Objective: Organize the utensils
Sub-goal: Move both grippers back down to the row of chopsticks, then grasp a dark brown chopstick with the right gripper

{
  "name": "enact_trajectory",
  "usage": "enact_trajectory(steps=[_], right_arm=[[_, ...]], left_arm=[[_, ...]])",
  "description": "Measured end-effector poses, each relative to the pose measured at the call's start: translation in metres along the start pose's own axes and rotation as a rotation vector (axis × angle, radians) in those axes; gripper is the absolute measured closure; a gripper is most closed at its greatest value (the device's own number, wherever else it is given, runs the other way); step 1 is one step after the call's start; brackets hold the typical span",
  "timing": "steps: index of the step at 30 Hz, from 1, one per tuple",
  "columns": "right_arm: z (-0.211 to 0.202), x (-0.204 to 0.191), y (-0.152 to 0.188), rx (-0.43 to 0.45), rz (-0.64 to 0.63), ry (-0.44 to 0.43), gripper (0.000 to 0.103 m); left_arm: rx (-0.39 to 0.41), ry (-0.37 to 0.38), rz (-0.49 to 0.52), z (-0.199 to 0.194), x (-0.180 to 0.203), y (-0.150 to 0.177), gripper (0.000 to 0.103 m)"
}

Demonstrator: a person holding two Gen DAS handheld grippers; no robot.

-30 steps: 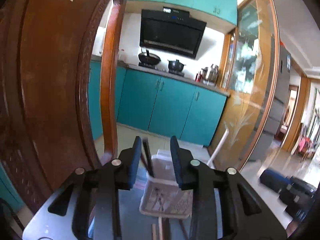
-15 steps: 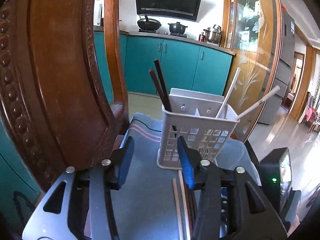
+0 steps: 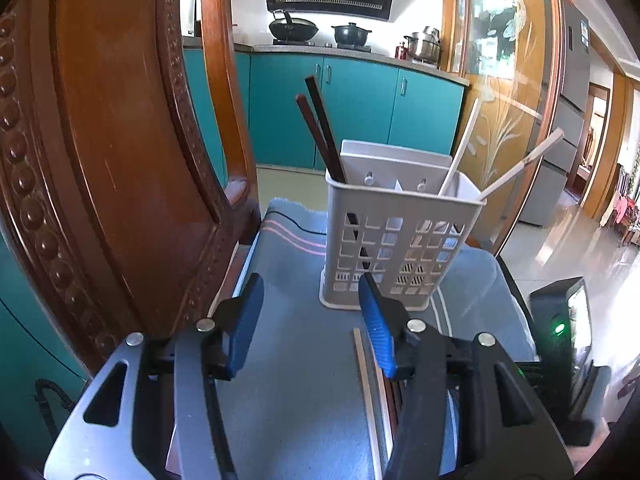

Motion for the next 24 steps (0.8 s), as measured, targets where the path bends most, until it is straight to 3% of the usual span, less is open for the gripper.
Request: enact_trajectory(steps=[5, 12, 14, 20, 24], right_arm=[[-0.007, 0.016, 0.006, -0.038, 0.068, -0.053, 0.097], [-0.008, 0.023, 0.007, -0.040, 0.066, -0.061, 0.097], [-0.008, 0.022, 0.009, -0.040, 0.052, -0.060, 0.097], [-0.006, 0.022, 0.008, -0.037, 0.052, -0.060, 0.096], [-0.009, 0.021, 0.004, -0.013, 0.038, -0.034, 0.086]], left_arm=[[-0.051, 0.000, 0.012, 0.008, 0.002, 0.009, 0.051], [-0.325, 0.062, -0.017, 0.046, 0.013, 0.059, 0.051], [-0.366, 0.059, -0.018, 0.052, 0.013, 0.068, 0.051], [-0.385, 0.050, -0.021, 0.057, 0.012, 0.075, 0.051], [-0.400, 0.052, -0.010, 0.059, 0.014, 0.079, 0.051]])
Point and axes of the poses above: each gripper's, at about its wrist camera, not at the fingertips, and z roughly the way its jaws point, x to its right, y to its underside, the point moved 7 cm from there along z, roughly the way its jaws point, and after that the axes turned 8 degrees about -z, right-handed, at the moved point
